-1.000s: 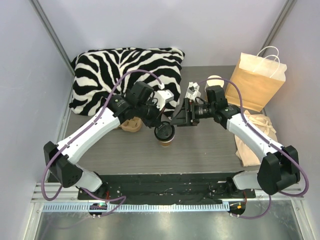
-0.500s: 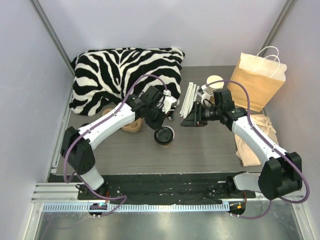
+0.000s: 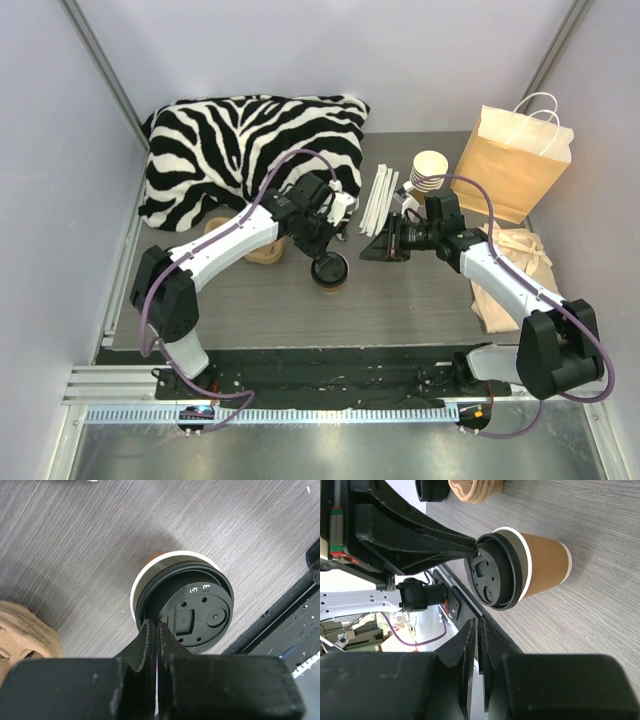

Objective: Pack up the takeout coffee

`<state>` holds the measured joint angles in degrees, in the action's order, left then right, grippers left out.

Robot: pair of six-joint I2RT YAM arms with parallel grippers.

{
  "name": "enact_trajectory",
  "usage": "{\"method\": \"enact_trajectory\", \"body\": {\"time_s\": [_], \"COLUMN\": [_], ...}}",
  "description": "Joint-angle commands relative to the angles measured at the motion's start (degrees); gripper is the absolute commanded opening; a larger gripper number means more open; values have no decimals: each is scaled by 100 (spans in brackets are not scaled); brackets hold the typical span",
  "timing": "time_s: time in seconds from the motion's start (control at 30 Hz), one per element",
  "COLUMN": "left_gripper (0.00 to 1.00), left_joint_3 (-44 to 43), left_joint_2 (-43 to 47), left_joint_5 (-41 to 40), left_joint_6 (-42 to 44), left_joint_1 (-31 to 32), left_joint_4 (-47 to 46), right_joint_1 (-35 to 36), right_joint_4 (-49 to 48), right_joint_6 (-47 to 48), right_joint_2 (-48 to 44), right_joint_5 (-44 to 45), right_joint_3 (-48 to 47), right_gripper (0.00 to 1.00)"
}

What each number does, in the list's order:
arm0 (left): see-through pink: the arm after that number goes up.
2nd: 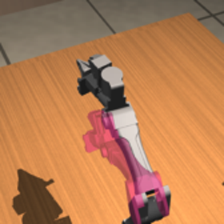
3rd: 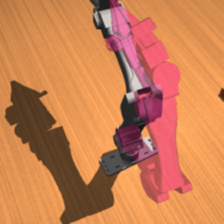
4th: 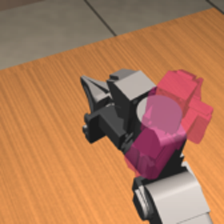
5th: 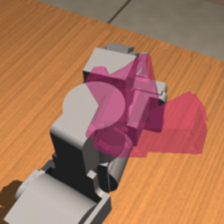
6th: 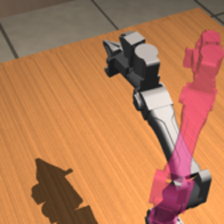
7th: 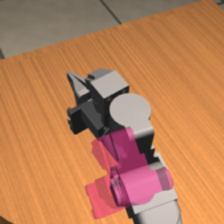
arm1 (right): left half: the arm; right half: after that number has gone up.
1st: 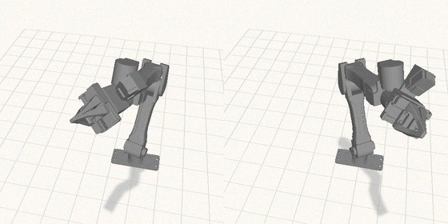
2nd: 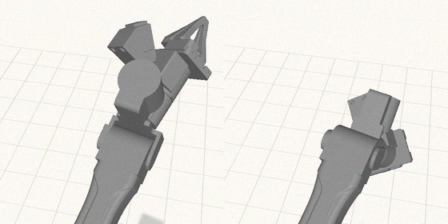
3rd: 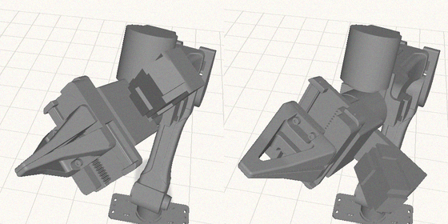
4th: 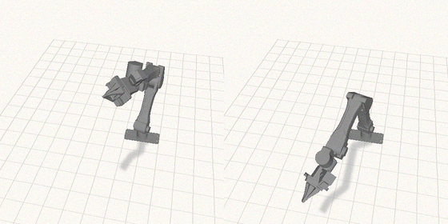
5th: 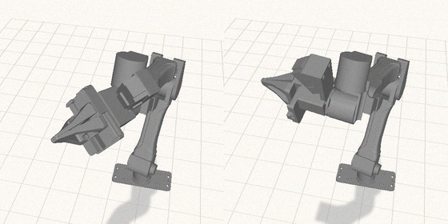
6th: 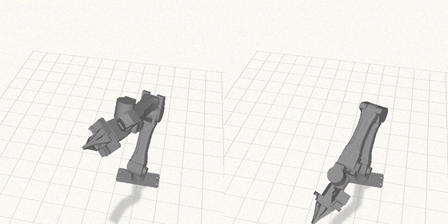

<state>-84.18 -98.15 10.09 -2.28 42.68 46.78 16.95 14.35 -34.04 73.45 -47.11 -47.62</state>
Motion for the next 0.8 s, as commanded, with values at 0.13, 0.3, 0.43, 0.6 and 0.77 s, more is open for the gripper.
{"method": "enact_trajectory", "body": {"time_s": [0.13,0.3,0.43,0.6,0.77], "left_gripper": [0,0,0,0,0], "left_joint_3": [-178,-300,-362,-388,-319], "left_joint_2": [-152,-143,-125,-178,-257], "left_joint_5": [-33,72,99,81,116], "left_joint_6": [44,17,0,17,53], "left_joint_1": [-31,-110,-128,-154,-207], "left_joint_4": [-249,-161,-100,-99,-91], "right_joint_1": [107,142,168,195,221], "right_joint_4": [-661,-705,-740,-828,-846], "right_joint_6": [-349,-349,-349,-402,-419], "right_joint_2": [55,99,117,126,143], "right_joint_5": [-184,-246,-263,-263,-272], "right_joint_3": [156,165,156,165,147], "right_gripper": [14,13,12,12,11]}}
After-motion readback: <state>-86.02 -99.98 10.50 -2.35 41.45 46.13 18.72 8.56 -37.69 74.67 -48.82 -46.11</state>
